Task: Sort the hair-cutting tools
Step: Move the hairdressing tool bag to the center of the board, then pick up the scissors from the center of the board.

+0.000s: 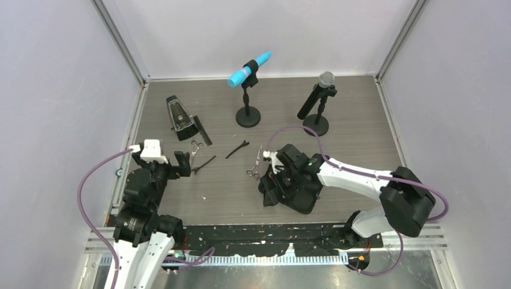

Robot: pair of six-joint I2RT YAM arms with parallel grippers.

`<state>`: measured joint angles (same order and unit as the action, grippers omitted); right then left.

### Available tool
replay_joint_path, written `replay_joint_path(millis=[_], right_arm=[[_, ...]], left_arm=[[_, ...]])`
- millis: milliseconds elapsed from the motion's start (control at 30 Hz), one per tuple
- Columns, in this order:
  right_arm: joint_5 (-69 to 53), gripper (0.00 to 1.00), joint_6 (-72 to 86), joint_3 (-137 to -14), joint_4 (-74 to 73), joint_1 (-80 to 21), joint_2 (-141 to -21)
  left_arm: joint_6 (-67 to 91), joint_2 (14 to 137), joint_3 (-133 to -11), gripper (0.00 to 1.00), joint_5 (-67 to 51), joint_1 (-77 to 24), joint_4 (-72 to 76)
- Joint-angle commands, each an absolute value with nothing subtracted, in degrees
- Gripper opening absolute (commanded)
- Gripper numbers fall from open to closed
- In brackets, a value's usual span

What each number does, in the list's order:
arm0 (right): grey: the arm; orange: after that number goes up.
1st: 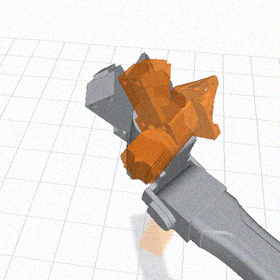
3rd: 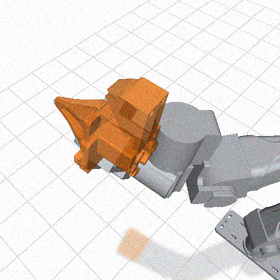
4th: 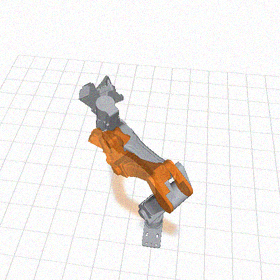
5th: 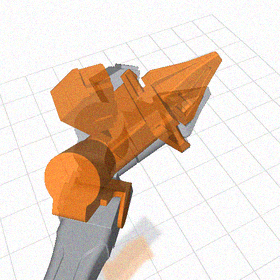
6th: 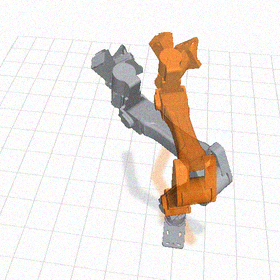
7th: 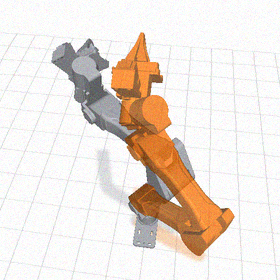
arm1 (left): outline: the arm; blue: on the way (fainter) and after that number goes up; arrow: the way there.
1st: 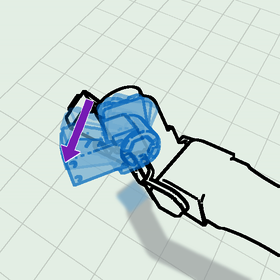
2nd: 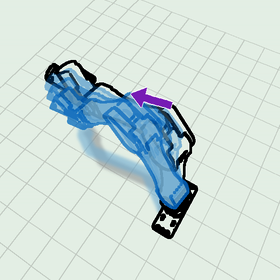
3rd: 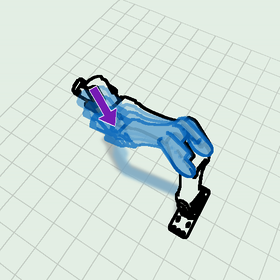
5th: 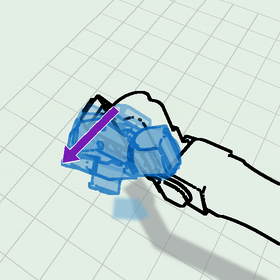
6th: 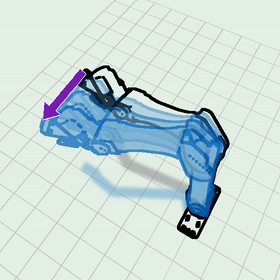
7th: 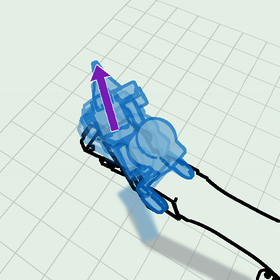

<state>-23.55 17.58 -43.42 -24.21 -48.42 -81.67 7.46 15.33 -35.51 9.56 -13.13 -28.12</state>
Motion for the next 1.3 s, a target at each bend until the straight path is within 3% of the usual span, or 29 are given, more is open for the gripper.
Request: replay_joint_path(millis=[0,167,267,500,700,900,1100,1267], right_arm=[[-16.70,0.95,14.54,-50.80,-29.82,-48.32,-74.47],[-3.32,0.95,14.97,-51.26,-28.38,-47.83,-65.06],[6.11,0.95,16.02,-49.28,-27.40,-46.31,-59.38],[15.25,0.95,16.89,-46.27,-24.25,-44.57,-52.15],[19.79,0.95,17.89,-37.84,-14.30,-44.52,-41.22],[27.32,0.95,19.86,-33.26,-11.64,-44.56,-36.81],[26.05,0.95,19.45,-30.63,-11.90,-44.48,-32.94],[26.35,0.95,18.61,-29.45,-13.30,-44.47,-31.22]], left_arm=[[9.27,16.78,-38.01,1.00,2.84,-13.27,-27.59],[12.32,16.38,-36.54,1.00,-6.50,-13.29,-24.73],[15.82,17.37,-37.00,1.00,-7.26,-13.27,-25.83],[20.78,22.81,-39.32,1.00,-5.65,-13.27,-28.89],[24.49,36.46,-44.03,1.00,-12.71,-14.71,-32.10],[24.13,48.77,-49.82,1.00,-3.25,-26.41,-32.81],[25.02,62.31,-56.18,1.00,-8.26,-28.89,-30.26],[26.02,71.40,-60.75,1.00,-2.66,-32.70,-28.04]])
